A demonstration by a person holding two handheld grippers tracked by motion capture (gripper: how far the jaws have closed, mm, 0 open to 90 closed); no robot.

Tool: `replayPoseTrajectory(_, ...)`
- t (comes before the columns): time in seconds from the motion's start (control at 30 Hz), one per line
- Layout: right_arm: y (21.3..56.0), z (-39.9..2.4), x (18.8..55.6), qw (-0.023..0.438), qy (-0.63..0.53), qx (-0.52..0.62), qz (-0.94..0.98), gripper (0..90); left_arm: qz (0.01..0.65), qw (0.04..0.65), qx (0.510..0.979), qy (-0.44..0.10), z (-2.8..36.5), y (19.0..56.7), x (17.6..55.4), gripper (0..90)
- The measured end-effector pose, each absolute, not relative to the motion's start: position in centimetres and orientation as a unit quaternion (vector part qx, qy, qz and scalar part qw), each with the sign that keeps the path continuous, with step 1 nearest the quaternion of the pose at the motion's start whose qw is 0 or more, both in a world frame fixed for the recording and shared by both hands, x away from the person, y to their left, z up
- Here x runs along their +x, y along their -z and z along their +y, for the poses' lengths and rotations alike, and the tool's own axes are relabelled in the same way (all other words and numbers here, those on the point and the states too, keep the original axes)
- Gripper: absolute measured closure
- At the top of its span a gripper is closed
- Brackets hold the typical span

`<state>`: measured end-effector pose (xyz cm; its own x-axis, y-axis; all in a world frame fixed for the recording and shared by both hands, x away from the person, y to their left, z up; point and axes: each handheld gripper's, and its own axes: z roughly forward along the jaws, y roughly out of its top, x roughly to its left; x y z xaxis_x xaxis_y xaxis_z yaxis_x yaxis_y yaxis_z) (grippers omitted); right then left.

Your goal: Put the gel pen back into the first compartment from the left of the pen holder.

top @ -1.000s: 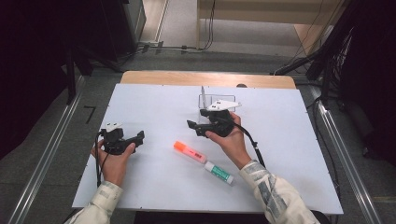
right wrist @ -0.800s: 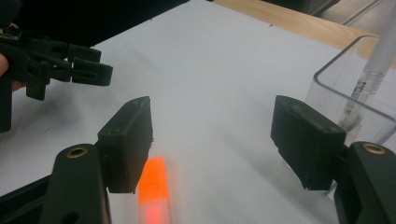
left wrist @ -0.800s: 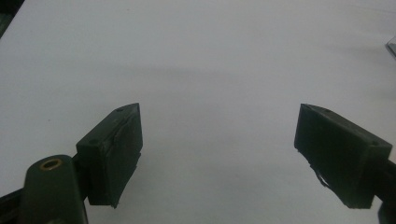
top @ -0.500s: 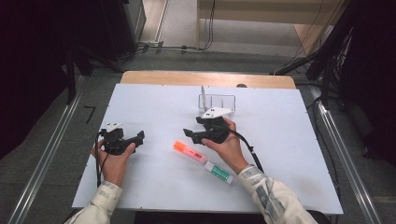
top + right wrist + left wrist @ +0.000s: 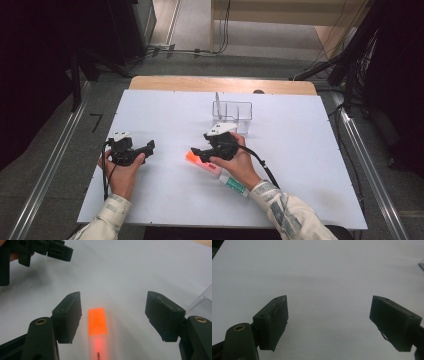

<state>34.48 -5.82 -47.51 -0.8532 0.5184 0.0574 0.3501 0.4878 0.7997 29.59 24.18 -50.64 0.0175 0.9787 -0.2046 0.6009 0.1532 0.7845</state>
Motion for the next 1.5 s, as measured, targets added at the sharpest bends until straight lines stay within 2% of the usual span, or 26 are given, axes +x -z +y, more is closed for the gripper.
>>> replayPoseTrajectory(0.6, 48.8, -4.8, 34.2, 0.091, -0.407, 0.235, 0.878, 33.0, 0.655, 0.382, 0.604, -0.247, 24.1, 50.7, 29.6, 16.6)
replayPoseTrajectory(1.5, 48.9, -4.9, 34.4, 0.088, -0.398, 0.232, 0.883, 32.9, 0.655, 0.383, 0.605, -0.242, 24.0, 50.8, 29.8, 16.6)
